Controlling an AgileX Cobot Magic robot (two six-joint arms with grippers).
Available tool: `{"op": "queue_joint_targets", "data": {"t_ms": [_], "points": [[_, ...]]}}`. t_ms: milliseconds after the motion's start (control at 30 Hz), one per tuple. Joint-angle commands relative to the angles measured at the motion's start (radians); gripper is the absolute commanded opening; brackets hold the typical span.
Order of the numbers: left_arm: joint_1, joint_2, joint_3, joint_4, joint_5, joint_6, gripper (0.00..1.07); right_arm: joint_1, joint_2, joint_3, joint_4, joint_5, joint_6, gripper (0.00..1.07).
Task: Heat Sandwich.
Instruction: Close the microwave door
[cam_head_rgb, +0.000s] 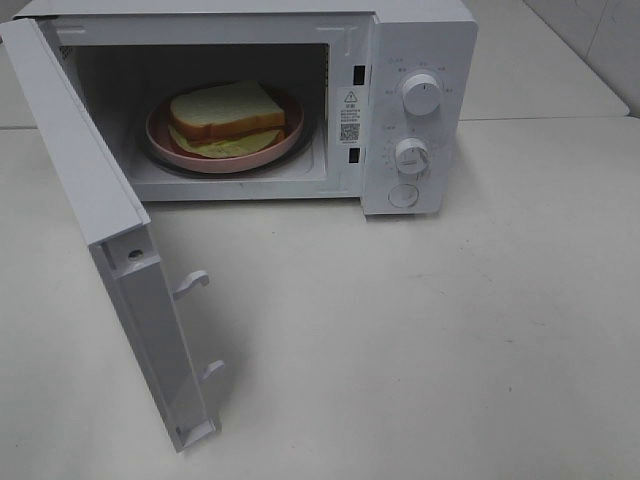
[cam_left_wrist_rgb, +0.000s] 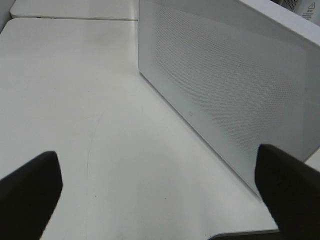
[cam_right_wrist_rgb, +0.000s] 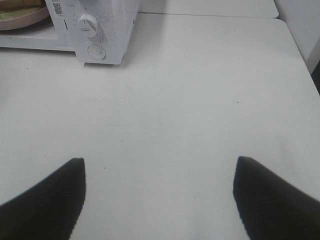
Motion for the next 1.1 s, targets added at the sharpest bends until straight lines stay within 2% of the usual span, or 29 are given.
{"op": "queue_joint_targets", "data": {"t_ms": [33,1100], "points": [[0.001,-0.013,0.003,-0.004,-0.003,-0.004,0.98,-0.007,-0.027,0.002,0.003,-0.017,-0.014,0.76],[0.001,-0.012,0.003,-0.004,-0.003,-0.004,0.98,-0.007,-0.027,0.002,0.003,-0.017,-0.012,0.76]]}}
